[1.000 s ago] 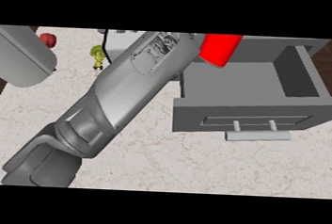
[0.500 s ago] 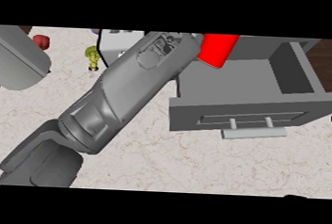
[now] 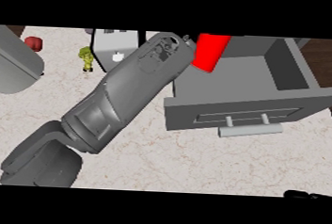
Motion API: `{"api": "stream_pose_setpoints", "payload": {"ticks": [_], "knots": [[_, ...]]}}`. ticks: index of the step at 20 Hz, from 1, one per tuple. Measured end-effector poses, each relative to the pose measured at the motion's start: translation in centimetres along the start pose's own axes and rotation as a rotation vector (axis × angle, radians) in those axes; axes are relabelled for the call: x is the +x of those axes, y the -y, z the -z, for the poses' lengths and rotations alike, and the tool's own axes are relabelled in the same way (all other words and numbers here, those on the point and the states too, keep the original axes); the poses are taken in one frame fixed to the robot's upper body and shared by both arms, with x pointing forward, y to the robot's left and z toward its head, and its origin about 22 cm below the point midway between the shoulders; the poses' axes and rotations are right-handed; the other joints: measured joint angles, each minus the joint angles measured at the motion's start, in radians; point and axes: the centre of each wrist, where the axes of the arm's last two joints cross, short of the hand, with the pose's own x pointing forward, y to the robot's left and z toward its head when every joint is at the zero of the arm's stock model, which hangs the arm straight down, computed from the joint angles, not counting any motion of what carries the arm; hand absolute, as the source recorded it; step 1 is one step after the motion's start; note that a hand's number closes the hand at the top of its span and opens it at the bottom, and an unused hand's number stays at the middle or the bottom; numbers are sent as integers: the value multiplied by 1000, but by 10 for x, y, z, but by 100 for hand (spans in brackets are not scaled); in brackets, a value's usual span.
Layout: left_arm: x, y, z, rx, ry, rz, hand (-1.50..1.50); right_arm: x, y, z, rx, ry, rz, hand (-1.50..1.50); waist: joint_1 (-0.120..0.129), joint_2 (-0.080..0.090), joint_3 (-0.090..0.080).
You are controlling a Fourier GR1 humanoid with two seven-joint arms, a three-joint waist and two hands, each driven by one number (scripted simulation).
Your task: Pick up the can, place it into the drawer and close the drawer
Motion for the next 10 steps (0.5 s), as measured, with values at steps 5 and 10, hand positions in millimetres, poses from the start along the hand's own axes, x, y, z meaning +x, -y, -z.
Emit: {"api": "stream_pose_setpoints", "payload": {"ticks": [5, 10], "knots": [[-14, 1, -3, 6, 17, 42, -150, 2, -2, 3, 13, 8, -5, -150, -9, 2, 0], [-24, 0, -4, 44, 1, 54, -150, 3, -5, 9, 27, 15, -7, -150, -17, 4, 0]]}}
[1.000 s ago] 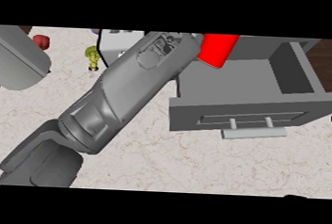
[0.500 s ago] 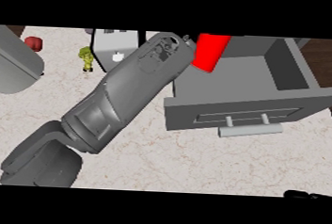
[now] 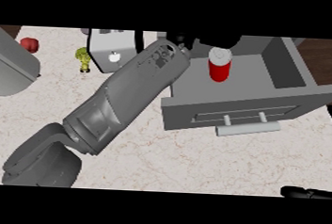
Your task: Pick up the can, place it into the drawer and close the drawer
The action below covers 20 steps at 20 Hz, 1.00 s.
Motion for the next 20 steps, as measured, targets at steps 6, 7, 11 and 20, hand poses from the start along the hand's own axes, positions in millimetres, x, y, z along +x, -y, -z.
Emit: {"api": "stream_pose_setpoints", "payload": {"ticks": [6, 7, 11, 20], "knots": [[-5, 0, 0, 43, -10, 4, -150, 1, 0, 3, 0, 8, 3, -150, -4, 2, 0], [-6, 0, -1, 50, -10, 1, -150, 2, 0, 4, 1, 8, 0, -150, -4, 1, 0], [-10, 3, -5, 70, -12, -7, -150, 6, -4, 6, 9, 23, -2, -150, -6, 0, 0], [-13, 3, -7, 92, -40, -78, -150, 26, 0, 5, 45, 138, -237, -150, 2, -2, -1]]}}
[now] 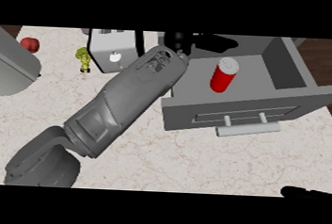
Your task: Pick up the can, place it into the drawer and close the drawer
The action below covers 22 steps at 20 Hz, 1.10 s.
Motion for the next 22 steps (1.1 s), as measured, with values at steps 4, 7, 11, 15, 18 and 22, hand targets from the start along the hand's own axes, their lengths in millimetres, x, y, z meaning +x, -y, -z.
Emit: {"api": "stream_pose_setpoints", "payload": {"ticks": [4, 7, 11, 15, 18, 22], "knots": [[8, 2, 0, 0, -1, -41, -150, 8, -3, 2, 33, 54, -95, -150, 9, -2, 0], [10, 2, -1, 3, 10, -70, -150, 10, -6, 4, 58, 75, -179, -150, 23, -4, 0], [22, 5, 0, 12, 25, -90, -150, 10, -11, 12, 85, 88, -319, -150, 46, -9, -1], [27, 6, -1, 19, 37, -94, -150, 1, -22, 22, 123, 87, -472, -150, 67, -12, -1], [34, 8, 0, 15, 40, -96, -150, -9, -34, 30, 154, 78, -575, -150, 88, -16, -1], [37, 4, 2, 9, 31, -103, -150, -24, -55, 40, 192, 60, -687, -150, 109, -21, -1]]}}
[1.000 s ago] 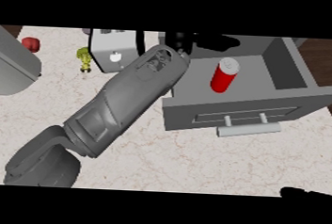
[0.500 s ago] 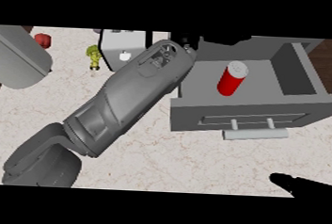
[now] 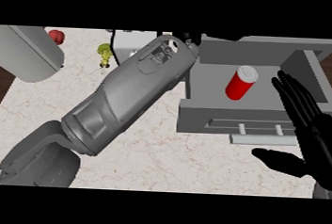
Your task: Pick up the can, place it into the drawer and close the drawer
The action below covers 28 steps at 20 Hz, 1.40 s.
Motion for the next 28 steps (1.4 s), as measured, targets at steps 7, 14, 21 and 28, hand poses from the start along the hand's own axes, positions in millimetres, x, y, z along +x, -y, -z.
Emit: {"api": "stream_pose_setpoints", "payload": {"ticks": [7, 14, 21, 28], "knots": [[3, -15, 5, 11, -11, 2, -150, -21, -49, 8, 17, -51, -116, -150, 25, -9, 0], [4, -49, 10, 19, -17, 10, -150, -41, -80, 34, -23, -92, -165, -150, 42, -19, -7], [11, -79, 8, 15, -27, 10, -150, -63, -97, 58, -64, -81, -248, -150, 59, -29, -20], [8, -108, 3, 6, -47, 17, -150, -79, -108, 83, -117, -110, -339, -150, 75, -29, -23]]}}
